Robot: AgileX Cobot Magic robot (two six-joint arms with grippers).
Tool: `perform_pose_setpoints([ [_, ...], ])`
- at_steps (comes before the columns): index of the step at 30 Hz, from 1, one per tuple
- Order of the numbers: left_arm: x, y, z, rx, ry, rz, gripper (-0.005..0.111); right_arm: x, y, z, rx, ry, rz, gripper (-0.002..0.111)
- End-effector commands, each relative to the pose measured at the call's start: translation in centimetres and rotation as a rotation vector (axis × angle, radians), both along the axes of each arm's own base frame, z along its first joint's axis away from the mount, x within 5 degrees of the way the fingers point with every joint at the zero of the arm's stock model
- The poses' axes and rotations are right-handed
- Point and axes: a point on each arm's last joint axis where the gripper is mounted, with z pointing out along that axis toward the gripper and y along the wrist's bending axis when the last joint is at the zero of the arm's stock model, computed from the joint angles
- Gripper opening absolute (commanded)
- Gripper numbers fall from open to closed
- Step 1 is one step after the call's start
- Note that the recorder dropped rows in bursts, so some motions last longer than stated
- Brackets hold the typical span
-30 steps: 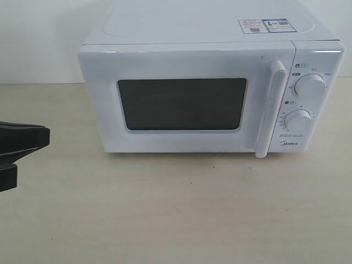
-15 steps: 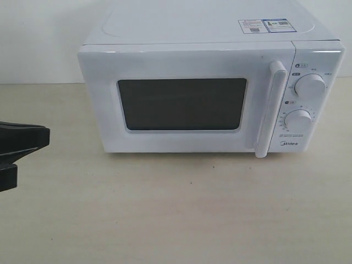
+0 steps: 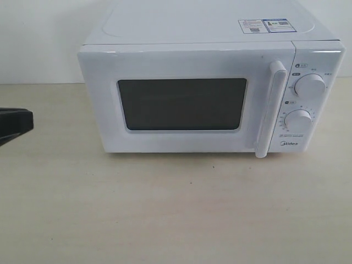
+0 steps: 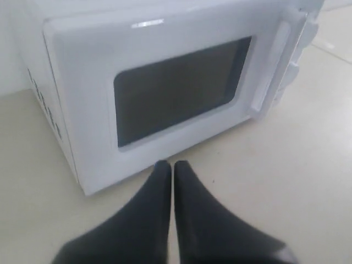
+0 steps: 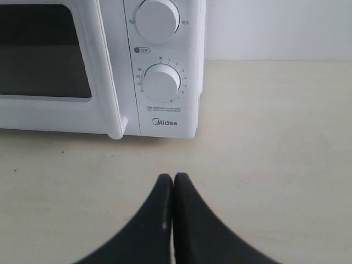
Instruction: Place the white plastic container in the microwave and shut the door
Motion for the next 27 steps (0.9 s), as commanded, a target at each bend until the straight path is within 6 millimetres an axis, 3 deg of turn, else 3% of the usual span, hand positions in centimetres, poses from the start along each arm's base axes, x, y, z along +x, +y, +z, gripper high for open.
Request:
perform_pose_setpoints([
  [1, -2.9, 1.3, 2.1, 0.028, -0.219, 0.043, 0.004, 0.0, 0.0, 0.0, 0.003, -0.005, -0.003, 0.0],
  [7, -6.1, 4.5, 3.4, -0.008, -0.482, 0.357, 0.004, 0.0, 0.0, 0.0, 0.003, -0.005, -0.003, 0.0],
  [12, -7.2, 5.8, 2.7, -0.113, -0.534, 0.508, 0.004, 0.0, 0.0, 0.0, 0.003, -0.005, -0.003, 0.0],
  [14, -7.1, 6.2, 2.2, -0.31, -0.458, 0.56, 0.004, 0.0, 0.0, 0.0, 0.003, -0.005, -0.003, 0.0],
  [17, -6.8, 6.3, 0.9, -0.935, -0.157, 0.606, 0.004, 0.0, 0.0, 0.0, 0.003, -0.005, -0.003, 0.0],
  [19, -6.9, 6.3, 0.1, -1.192, -0.026, 0.604, 0.004, 0.0, 0.0, 0.0, 0.003, -0.005, -0.003, 0.0],
  [21, -7.1, 6.3, -0.5, -1.163, -0.042, 0.603, 0.004, 0.0, 0.0, 0.0, 0.003, -0.005, -0.003, 0.0],
  [25, -7.6, 6.3, -2.0, -0.628, -0.294, 0.596, 0.004, 0.0, 0.0, 0.0, 0.003, -0.005, -0.003, 0.0],
  [27, -7.7, 6.3, -3.0, -0.458, -0.36, 0.588, 0.004, 0.0, 0.0, 0.0, 0.003, -0.005, -0.003, 0.0],
])
